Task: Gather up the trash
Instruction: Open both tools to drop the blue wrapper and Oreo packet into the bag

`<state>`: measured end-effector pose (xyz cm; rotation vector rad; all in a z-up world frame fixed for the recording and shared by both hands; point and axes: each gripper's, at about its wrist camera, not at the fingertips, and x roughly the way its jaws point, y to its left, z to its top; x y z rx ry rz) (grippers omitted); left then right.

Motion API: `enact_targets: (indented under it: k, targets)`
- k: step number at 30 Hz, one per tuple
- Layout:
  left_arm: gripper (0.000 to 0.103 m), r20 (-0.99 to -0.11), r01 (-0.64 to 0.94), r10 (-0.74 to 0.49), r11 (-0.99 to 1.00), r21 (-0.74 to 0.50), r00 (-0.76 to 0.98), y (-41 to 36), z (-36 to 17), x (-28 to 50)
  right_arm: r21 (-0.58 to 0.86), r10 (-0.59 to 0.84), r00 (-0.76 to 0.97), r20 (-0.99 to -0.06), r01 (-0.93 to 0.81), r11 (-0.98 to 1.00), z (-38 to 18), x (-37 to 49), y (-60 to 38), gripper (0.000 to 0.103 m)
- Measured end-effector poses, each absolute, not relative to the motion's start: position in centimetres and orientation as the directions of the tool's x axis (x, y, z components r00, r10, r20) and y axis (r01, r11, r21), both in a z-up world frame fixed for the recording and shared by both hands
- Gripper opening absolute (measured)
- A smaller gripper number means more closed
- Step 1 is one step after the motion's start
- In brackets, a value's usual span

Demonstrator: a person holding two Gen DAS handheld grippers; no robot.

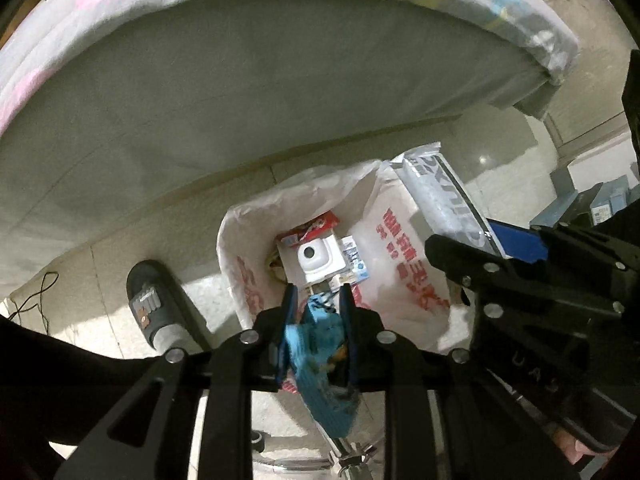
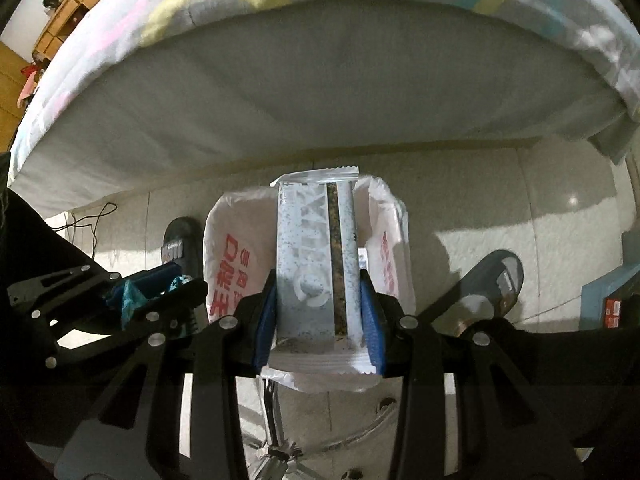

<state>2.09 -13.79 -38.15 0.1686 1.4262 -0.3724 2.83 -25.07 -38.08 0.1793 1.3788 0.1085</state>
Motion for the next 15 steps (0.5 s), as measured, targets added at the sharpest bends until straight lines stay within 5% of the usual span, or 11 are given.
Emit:
enact_targets:
  k: [3,5,7,15]
  targets:
    - [0.054,-0.991,0.301,-0.095,0.952,-0.064,0.089,-12.9,-38.8,2.5,0.175,0.164,0.161,-0.973,0.058,0.983,-38.6,3.0,-25.3,0.045]
    - [0.075,-0.993,0.240,-0.089,0.968,-0.068,0.074,-11.7,-39.1,2.9,0.162,0.144,0.158,-0.977,0.103,0.981,-38.8,3.0,-26.2,0.065]
    - [0.087,-0.992,0.188,-0.107,0.978,-0.093,0.065,-10.7,-39.2,3.3,0.200,0.174,0.163,-0.971,0.156,0.967,-38.8,3.0,-27.3,0.073]
    - [0.092,-0.982,0.145,-0.153,0.980,-0.137,0.107,-9.8,-38.3,3.7,0.256,0.220,0.186,-0.958,0.199,0.946,-38.2,3.0,-27.8,0.079]
